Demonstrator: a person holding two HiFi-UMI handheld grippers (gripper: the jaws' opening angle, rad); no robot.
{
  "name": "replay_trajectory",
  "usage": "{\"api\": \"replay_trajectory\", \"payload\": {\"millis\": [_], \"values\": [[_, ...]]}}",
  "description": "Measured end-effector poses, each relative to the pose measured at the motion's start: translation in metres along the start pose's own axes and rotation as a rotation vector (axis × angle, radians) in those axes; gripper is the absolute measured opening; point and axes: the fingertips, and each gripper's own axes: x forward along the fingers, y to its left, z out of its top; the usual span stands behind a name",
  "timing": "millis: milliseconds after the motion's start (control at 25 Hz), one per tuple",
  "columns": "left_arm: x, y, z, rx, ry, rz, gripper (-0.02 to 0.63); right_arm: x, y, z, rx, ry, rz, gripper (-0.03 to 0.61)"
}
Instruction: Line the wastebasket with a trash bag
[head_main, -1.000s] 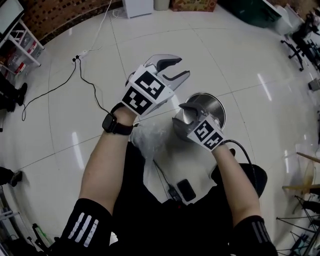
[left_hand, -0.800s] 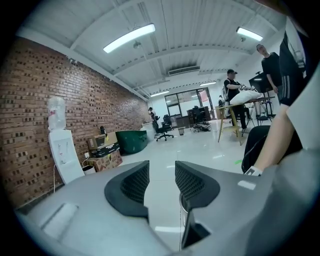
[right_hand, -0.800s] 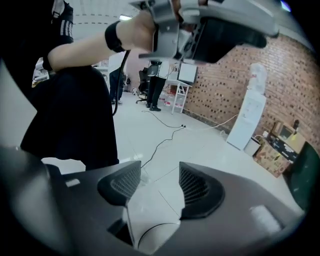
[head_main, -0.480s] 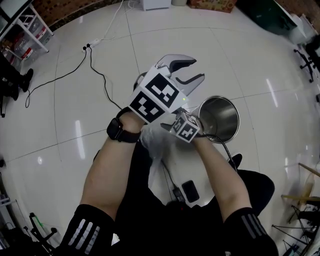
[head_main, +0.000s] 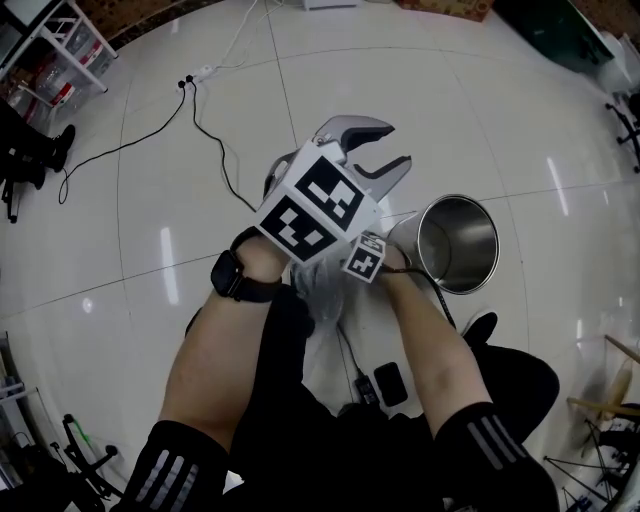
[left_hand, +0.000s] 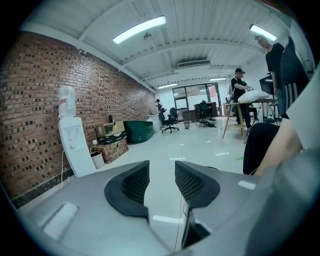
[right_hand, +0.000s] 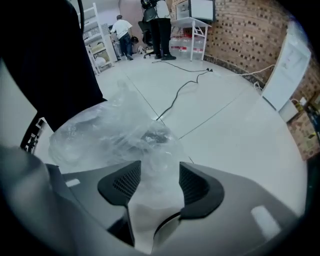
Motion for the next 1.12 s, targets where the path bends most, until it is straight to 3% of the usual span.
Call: {"api": "replay_trajectory", "payload": {"millis": [80,160,360,560,840,1120], "values": [[0.0,0.0,-0.002,0.003,0.002,-0.002,0.155,0.005,-0.001,-0.003,0.037,-0.005,-0.014,0.162],[-0.001,0.003,-0.001,-0.003,-0.005,0.002,0.155,0.005,-0.001,-0.001,0.079,-0.026,-0.031,0.014],[0.001,0.0,0.003,0.001,-0.016,-0.001,0.155,-0.017,-0.001,0.015,0.119,-0.109,-0.032,0.006],[0.006,-0.003,0.011,0.008,-0.036,0.005,0.155,-0.073,-0.008,0.041,0.04,-0.184,-0.096,0.006],[0.008,0.011,0.024,-0.015,-0.088,0.081,0.155,-0.191,-0.037,0.06,-0.045,-0.267,-0.289,0.006],[-0.004,0.039,0.028,-0.081,-0.126,0.184,0.155,-0.313,-0.072,0.033,0.012,-0.304,-0.465,0.006]]}}
